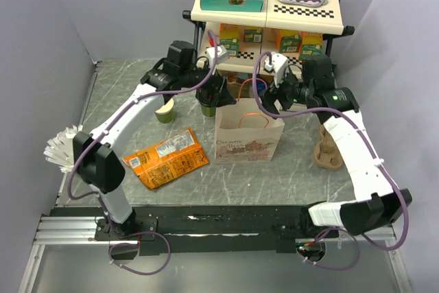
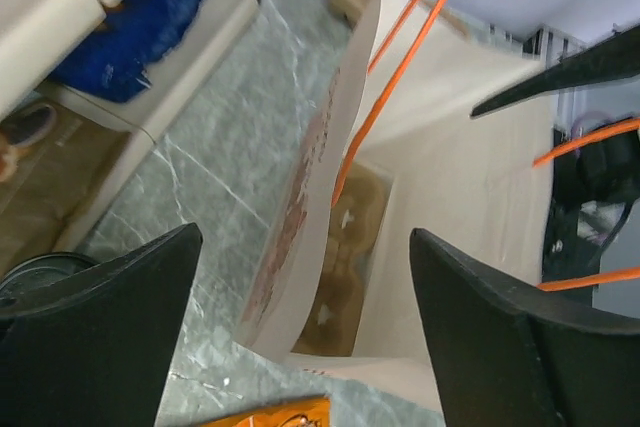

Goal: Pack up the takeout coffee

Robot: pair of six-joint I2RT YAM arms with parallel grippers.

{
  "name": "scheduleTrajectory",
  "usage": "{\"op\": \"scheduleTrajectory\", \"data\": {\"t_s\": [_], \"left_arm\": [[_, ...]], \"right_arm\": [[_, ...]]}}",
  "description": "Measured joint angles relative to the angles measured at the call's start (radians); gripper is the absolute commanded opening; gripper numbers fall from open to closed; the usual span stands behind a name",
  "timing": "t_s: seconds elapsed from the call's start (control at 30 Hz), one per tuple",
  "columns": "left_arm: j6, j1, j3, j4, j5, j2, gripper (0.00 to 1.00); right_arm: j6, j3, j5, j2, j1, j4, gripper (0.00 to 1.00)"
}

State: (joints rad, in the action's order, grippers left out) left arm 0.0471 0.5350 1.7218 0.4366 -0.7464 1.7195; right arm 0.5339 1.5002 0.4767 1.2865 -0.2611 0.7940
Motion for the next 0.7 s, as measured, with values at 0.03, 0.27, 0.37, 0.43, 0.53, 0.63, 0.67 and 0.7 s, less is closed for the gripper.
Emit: {"op": "scheduleTrajectory", "data": {"t_s": [0.03,0.27,0.37,0.43,0.53,0.63,0.67,0.7], "left_arm": [[0.018,0.001,0.008,0.014,-0.007,0.014,0.85],[0.084,0.008,0.059,0.079,-0.053,0.079,0.83],[0.094,0.009,0.076,0.085,-0.054,0.082,0.87],[0.104,0.009,0.091,0.086,-0.049,0.082,0.88],[0.130,0.002,0.100,0.087,-0.031,0.078,0.89],[0.147,-0.021,0.100,0.106,-0.016,0.066,0.89],[0.148,-0.036,0.100,0.111,-0.014,0.060,0.90],[0.149,-0.047,0.100,0.114,-0.011,0.055,0.90]], "right_arm": [[0.019,0.000,0.010,0.013,0.000,0.002,0.89],[0.138,0.020,0.063,0.074,0.000,0.002,0.70],[0.189,0.046,0.100,0.111,0.000,0.014,0.55],[0.220,0.063,0.125,0.139,0.000,0.033,0.45],[0.251,0.084,0.156,0.171,0.000,0.070,0.35],[0.277,0.086,0.171,0.182,0.000,0.096,0.24],[0.282,0.086,0.173,0.183,0.000,0.105,0.22],[0.289,0.086,0.178,0.183,0.000,0.114,0.20]]}}
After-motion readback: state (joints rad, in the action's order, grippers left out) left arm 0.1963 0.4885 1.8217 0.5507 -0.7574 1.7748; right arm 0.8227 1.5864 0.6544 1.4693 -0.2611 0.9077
